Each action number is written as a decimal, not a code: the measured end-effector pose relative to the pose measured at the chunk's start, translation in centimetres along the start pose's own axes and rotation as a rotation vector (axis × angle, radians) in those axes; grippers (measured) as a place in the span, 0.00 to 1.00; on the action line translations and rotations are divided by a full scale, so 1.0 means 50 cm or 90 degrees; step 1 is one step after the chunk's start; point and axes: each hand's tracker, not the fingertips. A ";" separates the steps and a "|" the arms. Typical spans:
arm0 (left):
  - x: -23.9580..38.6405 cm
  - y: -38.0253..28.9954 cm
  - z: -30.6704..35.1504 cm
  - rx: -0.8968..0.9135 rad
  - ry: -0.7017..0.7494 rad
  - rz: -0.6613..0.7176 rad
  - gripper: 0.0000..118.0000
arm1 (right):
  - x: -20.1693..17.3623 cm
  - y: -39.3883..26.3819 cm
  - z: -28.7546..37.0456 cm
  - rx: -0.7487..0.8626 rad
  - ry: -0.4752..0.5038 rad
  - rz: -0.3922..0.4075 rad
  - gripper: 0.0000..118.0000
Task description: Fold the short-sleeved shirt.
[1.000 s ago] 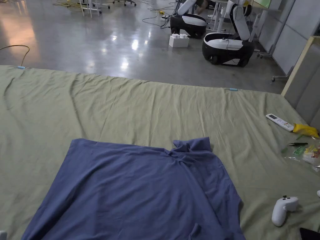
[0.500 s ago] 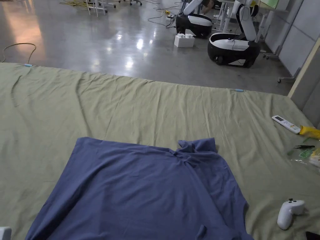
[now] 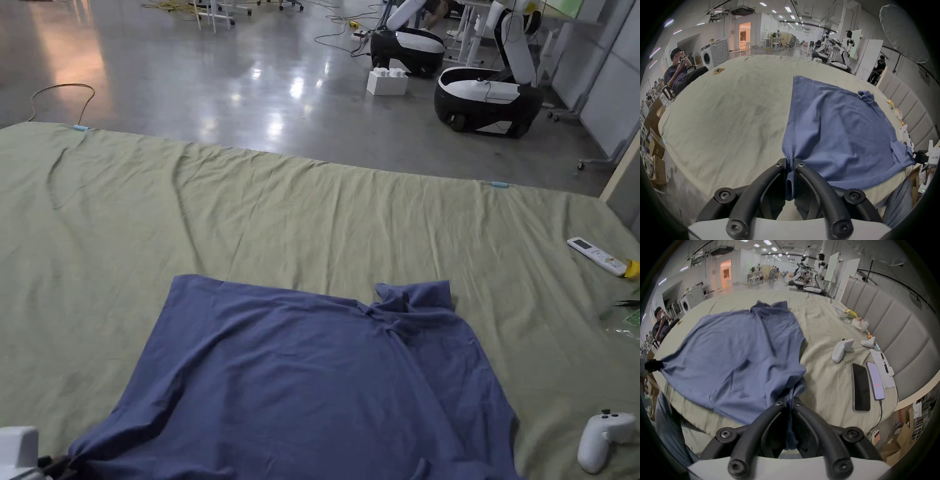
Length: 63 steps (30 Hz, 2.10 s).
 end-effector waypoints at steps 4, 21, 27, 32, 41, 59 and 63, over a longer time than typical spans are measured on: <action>0.012 0.054 -0.030 0.017 0.004 -0.003 0.07 | 0.011 0.058 -0.009 0.026 0.008 -0.015 0.04; 0.074 0.282 -0.244 -0.036 0.041 -0.018 0.07 | 0.060 0.309 -0.257 0.014 0.021 -0.038 0.04; 0.071 0.276 -0.289 -0.064 0.046 0.017 0.07 | 0.060 0.311 -0.323 0.020 0.014 -0.028 0.05; 0.065 0.269 -0.273 -0.048 0.026 0.050 0.10 | 0.047 0.291 -0.316 0.028 -0.003 -0.031 0.22; 0.102 0.247 -0.148 0.105 -0.003 -0.053 0.50 | -0.006 0.286 -0.155 0.271 -0.006 -0.032 0.59; 0.216 0.119 0.069 0.404 0.019 -0.110 0.03 | -0.139 0.199 0.055 0.556 -0.055 -0.041 0.01; 0.219 0.124 0.084 0.418 0.034 -0.111 0.03 | -0.141 0.197 0.058 0.550 -0.046 -0.047 0.01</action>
